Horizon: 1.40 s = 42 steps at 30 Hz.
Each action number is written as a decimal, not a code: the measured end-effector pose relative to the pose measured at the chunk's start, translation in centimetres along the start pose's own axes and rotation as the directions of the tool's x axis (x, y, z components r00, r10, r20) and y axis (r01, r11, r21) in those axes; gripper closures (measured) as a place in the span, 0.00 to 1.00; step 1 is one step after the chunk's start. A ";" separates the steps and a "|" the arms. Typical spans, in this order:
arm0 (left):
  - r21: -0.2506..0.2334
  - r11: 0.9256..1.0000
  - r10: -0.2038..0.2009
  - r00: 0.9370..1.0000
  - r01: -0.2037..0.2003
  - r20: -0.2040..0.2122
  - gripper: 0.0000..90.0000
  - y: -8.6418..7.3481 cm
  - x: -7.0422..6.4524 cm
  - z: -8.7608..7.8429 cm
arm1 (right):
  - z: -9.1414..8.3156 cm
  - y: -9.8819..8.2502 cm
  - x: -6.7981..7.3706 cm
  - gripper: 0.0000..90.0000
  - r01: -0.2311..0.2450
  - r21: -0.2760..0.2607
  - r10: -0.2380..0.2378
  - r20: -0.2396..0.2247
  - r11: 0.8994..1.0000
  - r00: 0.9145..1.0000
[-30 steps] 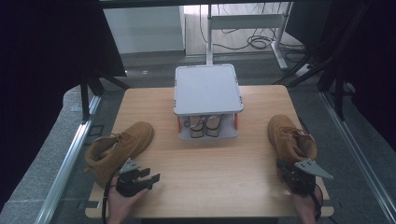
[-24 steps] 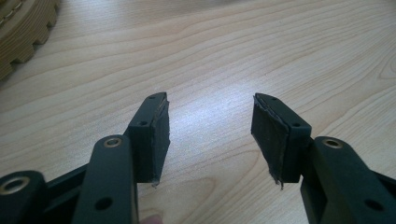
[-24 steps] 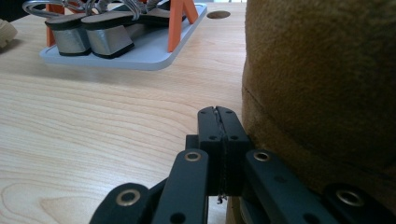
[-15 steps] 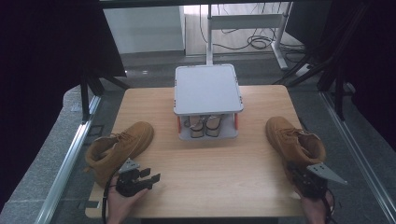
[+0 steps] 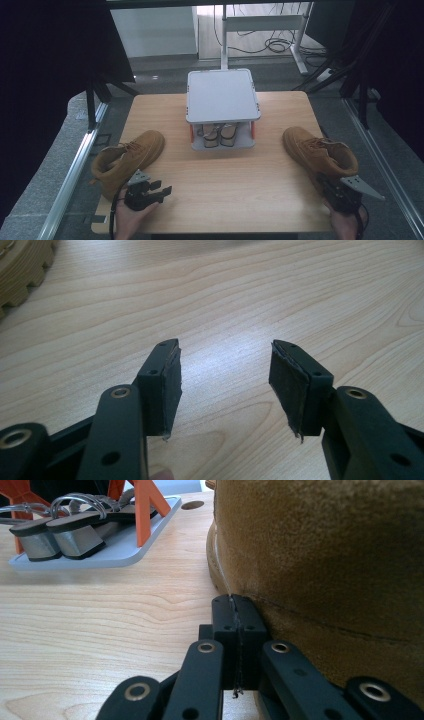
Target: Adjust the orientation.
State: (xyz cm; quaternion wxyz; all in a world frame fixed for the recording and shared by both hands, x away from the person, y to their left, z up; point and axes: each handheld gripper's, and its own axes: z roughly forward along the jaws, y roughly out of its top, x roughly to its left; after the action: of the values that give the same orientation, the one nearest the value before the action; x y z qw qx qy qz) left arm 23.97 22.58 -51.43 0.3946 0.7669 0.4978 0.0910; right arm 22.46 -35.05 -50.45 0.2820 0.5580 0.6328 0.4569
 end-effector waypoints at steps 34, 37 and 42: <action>0.010 1.000 0.001 1.000 -0.001 0.004 0.51 -0.1 0.1 0.3 | -0.2 0.1 -0.3 1.00 -0.001 0.003 0.001 0.028 1.000 1.000; 0.012 1.000 0.002 1.000 -0.002 0.005 0.51 -0.1 0.1 0.3 | -0.4 0.2 -0.6 1.00 -0.011 0.000 0.011 0.045 1.000 0.999; 0.018 1.000 0.000 1.000 0.000 0.005 0.51 -0.1 -0.1 0.5 | -0.5 0.1 -0.9 1.00 -0.025 -0.004 0.025 0.049 1.000 0.998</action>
State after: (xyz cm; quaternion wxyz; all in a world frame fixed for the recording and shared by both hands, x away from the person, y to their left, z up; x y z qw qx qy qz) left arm 24.12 22.29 -51.86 0.3890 0.7707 0.4976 0.0844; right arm 22.24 -36.06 -50.27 0.2927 0.5765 0.6178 0.4476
